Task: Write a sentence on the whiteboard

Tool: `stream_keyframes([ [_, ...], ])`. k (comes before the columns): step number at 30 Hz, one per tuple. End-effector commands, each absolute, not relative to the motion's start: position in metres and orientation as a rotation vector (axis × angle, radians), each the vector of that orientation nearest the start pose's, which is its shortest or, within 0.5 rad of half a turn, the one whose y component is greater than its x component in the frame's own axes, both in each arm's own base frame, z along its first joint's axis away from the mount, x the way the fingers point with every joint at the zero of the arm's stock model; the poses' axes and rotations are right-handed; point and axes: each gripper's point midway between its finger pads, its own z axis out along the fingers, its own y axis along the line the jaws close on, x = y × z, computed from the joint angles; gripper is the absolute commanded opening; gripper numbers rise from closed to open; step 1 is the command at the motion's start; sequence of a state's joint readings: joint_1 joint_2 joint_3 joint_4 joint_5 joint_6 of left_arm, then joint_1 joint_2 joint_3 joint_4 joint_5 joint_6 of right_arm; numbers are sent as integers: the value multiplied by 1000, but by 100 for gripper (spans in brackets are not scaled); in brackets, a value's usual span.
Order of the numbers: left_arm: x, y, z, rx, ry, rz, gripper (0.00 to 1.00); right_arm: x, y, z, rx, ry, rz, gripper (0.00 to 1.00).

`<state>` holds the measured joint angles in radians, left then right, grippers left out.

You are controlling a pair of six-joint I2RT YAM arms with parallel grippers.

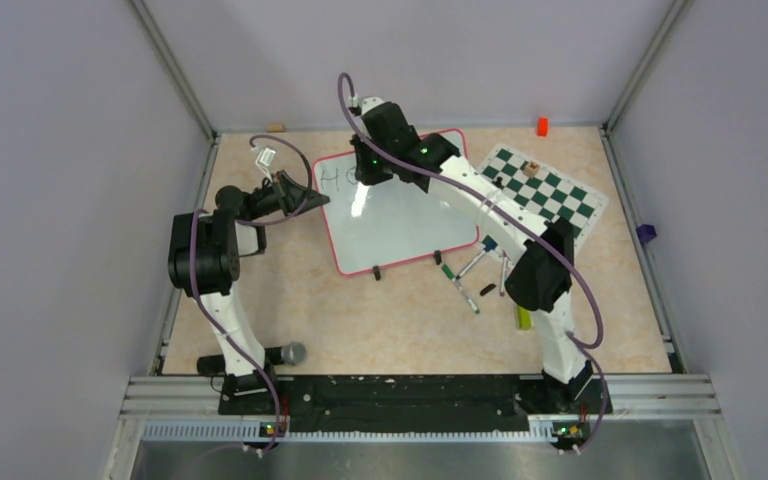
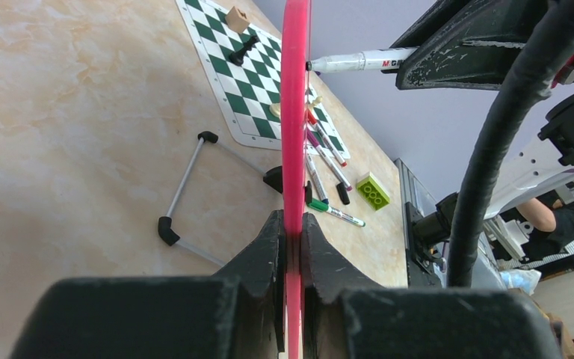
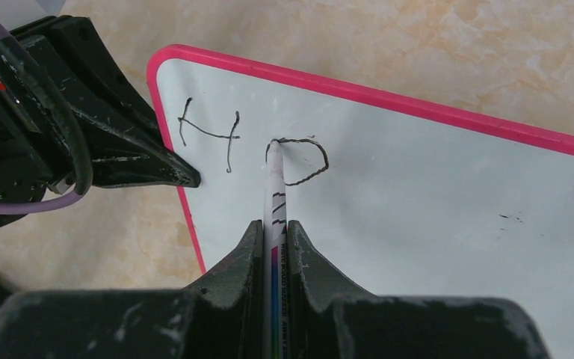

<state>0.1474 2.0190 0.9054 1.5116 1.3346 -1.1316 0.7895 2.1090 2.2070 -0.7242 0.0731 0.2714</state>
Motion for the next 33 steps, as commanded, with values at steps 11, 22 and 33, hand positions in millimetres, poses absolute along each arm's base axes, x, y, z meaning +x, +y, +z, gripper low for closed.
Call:
stream_keyframes([
  [11,389,-129,185,534,1571,-1477,0,387,397,309,-511,2042,605,0],
  [22,389,-130,186,541,1567,-1474,0,361,358,319,-241,2061,138,0],
  [33,381,-136,182,586,1589,-1507,0,352,301,334,-131,2066,29,0],
])
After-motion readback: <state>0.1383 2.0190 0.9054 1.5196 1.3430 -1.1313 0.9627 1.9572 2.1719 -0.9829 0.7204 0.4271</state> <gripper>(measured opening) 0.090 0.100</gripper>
